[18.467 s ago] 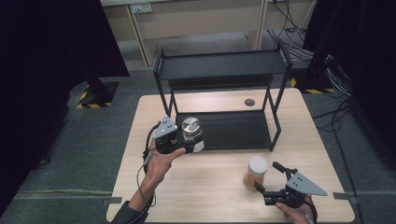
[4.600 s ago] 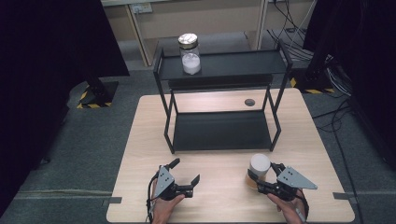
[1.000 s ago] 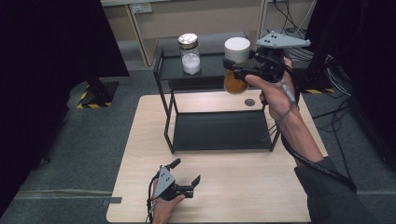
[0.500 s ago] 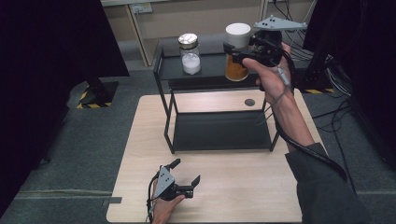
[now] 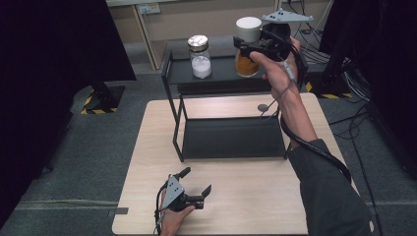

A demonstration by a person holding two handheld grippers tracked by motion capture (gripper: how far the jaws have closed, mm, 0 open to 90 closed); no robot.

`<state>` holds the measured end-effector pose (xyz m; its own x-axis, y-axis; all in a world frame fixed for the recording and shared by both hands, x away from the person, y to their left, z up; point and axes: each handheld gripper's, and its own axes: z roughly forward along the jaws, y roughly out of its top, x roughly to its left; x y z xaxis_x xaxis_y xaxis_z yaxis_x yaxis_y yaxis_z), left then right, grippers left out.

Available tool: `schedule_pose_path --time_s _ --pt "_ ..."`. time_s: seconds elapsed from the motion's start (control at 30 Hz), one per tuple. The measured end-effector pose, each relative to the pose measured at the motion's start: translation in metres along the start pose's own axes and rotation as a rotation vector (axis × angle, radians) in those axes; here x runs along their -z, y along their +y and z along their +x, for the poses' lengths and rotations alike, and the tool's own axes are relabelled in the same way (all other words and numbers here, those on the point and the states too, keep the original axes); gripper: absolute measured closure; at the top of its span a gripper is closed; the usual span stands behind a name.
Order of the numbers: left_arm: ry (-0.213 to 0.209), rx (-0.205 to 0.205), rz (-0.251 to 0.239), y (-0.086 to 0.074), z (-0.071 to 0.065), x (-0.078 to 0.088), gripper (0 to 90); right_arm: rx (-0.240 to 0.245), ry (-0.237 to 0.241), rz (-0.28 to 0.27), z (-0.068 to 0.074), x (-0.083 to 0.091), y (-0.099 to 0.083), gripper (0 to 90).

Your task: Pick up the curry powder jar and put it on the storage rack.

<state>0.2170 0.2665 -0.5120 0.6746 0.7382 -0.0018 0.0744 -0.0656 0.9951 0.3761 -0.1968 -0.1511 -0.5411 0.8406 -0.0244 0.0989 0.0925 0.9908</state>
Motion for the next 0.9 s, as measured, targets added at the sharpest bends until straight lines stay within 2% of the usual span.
schedule_pose_path --time_s 0.73,0.9 --pt "-0.008 0.005 -0.002 0.0 0.0 0.0 1.8 -0.017 -0.085 0.009 0.001 -0.028 -0.011 35.5" --pt "-0.008 0.005 -0.002 0.0 0.0 0.0 1.8 -0.021 -0.091 0.008 0.001 -0.032 -0.013 35.4"
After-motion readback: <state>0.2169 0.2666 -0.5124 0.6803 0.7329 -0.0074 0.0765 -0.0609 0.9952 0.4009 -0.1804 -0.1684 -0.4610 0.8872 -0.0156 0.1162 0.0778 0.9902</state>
